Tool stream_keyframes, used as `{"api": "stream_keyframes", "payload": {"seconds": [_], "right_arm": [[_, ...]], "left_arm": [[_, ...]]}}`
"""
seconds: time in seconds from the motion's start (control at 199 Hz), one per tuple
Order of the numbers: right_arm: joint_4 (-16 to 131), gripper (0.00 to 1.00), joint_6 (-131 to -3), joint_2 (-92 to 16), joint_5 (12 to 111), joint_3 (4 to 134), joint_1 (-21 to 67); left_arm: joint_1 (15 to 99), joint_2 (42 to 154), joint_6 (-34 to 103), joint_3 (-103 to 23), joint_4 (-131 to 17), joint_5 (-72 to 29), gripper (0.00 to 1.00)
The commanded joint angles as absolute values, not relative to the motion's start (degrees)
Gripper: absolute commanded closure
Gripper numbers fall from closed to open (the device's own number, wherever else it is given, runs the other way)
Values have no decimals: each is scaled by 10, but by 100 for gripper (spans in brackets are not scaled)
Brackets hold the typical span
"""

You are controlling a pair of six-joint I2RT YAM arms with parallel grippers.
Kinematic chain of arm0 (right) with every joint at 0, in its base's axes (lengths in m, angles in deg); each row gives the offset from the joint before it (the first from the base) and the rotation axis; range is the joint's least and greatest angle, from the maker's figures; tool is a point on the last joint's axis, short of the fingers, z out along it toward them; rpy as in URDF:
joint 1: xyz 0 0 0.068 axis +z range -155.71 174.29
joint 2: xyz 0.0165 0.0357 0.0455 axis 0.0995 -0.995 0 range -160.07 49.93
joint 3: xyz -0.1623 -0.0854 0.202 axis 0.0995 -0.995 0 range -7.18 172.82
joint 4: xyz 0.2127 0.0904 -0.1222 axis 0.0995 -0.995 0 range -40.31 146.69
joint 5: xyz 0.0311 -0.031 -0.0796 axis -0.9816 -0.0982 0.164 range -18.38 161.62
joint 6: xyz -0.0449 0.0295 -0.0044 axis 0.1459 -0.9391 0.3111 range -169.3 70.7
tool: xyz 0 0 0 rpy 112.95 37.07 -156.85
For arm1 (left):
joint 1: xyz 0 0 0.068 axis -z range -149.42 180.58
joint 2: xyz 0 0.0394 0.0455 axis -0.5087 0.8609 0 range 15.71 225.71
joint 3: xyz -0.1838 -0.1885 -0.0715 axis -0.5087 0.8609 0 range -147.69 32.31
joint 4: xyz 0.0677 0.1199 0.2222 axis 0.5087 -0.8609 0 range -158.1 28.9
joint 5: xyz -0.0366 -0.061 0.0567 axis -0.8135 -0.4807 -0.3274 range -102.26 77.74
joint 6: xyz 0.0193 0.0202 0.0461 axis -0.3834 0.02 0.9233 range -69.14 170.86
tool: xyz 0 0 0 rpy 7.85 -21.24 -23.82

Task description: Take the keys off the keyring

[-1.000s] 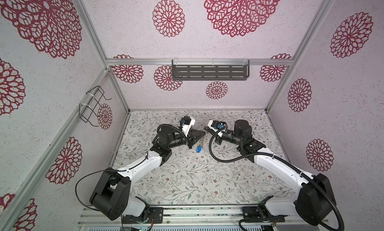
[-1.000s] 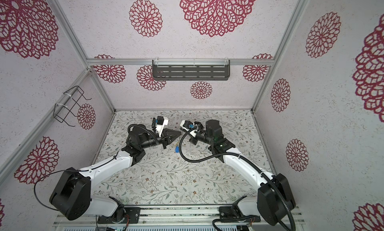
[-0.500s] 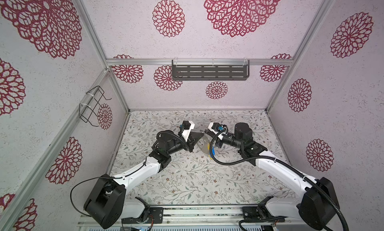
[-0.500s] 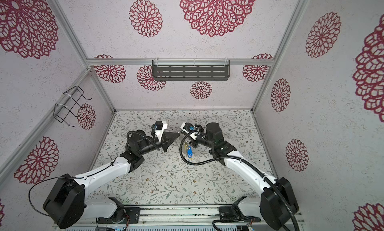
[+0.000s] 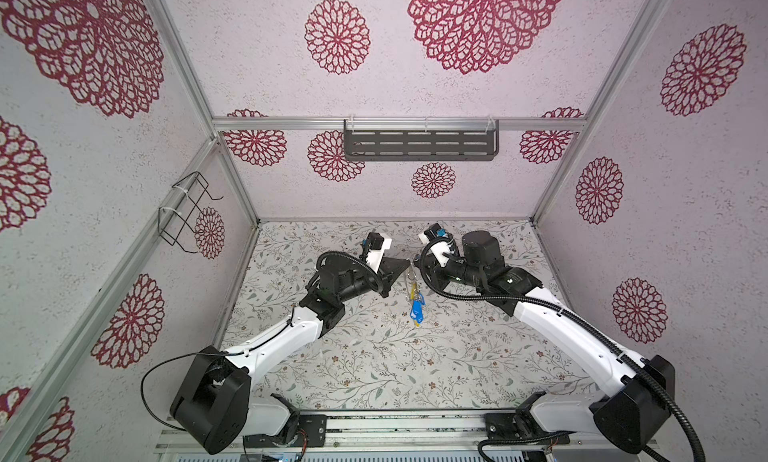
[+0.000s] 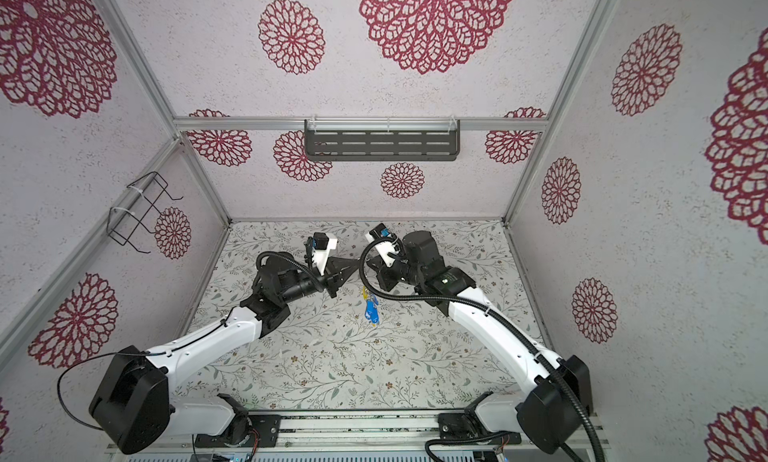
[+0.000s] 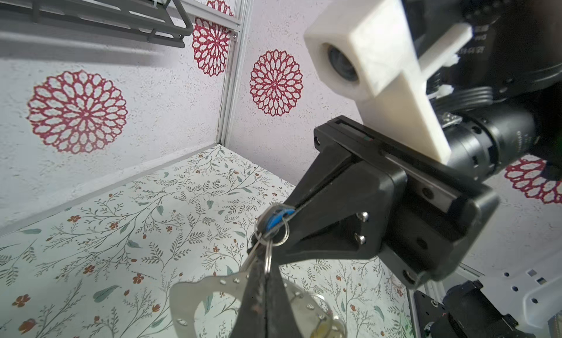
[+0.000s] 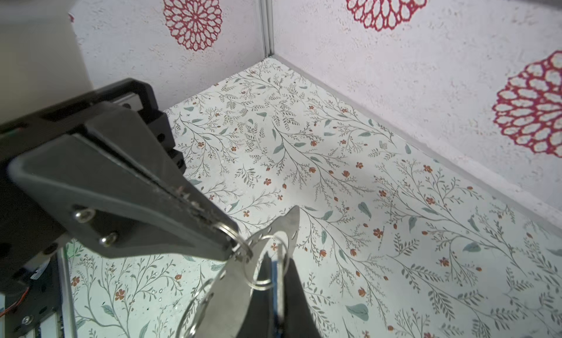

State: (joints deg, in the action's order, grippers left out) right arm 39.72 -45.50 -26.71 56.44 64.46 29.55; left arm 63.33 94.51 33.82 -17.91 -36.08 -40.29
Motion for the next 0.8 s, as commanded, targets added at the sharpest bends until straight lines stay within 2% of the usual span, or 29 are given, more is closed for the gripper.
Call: {"api": "stream_keyframes", "payload": {"seconds": [0.0, 0.156, 0.438, 0.8], "right_arm": [[296, 100, -487, -277, 629, 695, 299], [235, 100, -473, -291, 650, 741, 314], [248, 100, -425, -290, 694, 748, 342], [237, 100, -413, -336, 699, 799, 362]], "left_arm": [[628, 954, 329, -188, -400, -414, 100], [628, 964, 343, -202, -450, -415, 100], [629, 989, 365, -236, -537, -428, 100], [641, 992, 382, -239, -544, -407, 100]]}}
